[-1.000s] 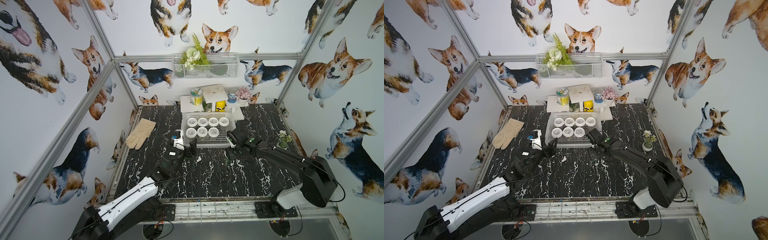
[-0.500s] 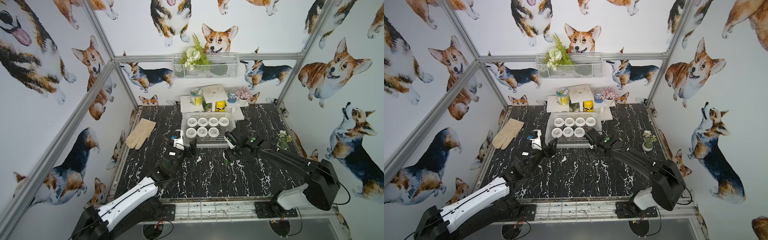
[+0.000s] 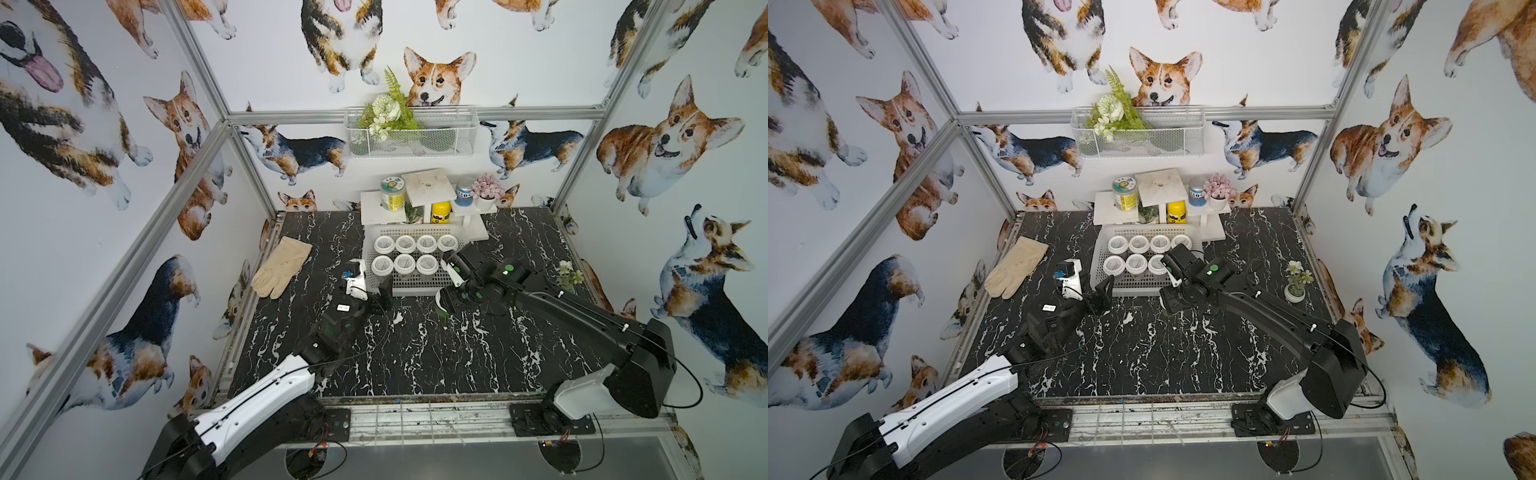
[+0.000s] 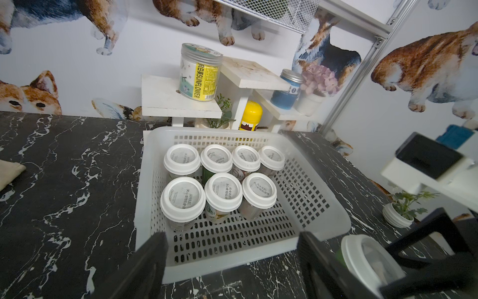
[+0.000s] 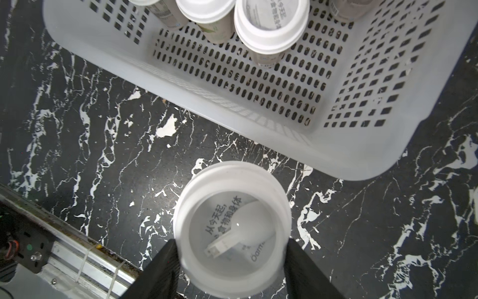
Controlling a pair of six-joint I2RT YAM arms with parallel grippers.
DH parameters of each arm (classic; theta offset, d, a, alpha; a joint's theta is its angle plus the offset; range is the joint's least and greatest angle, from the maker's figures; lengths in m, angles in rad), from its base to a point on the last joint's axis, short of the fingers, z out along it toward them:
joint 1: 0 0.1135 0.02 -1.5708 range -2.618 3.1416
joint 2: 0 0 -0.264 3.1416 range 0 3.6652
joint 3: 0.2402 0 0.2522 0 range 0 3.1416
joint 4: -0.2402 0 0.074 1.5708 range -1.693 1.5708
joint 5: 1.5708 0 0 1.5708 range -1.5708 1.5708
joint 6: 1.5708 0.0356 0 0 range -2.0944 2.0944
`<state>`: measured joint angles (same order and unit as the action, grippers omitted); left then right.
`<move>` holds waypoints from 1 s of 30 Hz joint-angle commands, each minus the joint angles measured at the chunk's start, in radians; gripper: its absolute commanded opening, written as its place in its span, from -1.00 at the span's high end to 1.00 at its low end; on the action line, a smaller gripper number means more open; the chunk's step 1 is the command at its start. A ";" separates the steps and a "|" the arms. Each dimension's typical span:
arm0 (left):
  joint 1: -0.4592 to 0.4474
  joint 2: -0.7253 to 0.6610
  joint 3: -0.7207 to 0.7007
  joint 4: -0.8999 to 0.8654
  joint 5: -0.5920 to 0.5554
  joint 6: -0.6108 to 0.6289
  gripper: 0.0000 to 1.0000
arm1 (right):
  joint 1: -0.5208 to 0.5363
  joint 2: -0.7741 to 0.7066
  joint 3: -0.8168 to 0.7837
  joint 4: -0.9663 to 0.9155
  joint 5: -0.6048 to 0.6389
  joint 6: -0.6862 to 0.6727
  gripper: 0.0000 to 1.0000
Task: Put the yogurt in the basket
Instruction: Pick up the yogurt from the center of the board, then place the yogurt in the basket.
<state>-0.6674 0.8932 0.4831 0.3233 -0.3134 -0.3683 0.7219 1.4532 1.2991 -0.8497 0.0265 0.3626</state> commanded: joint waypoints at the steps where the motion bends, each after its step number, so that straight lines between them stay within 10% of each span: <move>1: 0.003 0.004 -0.001 0.015 0.001 0.002 -0.68 | 0.002 0.020 0.050 -0.045 -0.001 -0.003 -0.30; 30: 0.007 -0.001 -0.004 0.018 0.010 0.002 -0.68 | -0.175 0.238 0.358 -0.116 -0.007 -0.151 -0.27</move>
<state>-0.6613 0.8913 0.4782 0.3237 -0.3092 -0.3683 0.5579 1.6684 1.6276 -0.9463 0.0235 0.2478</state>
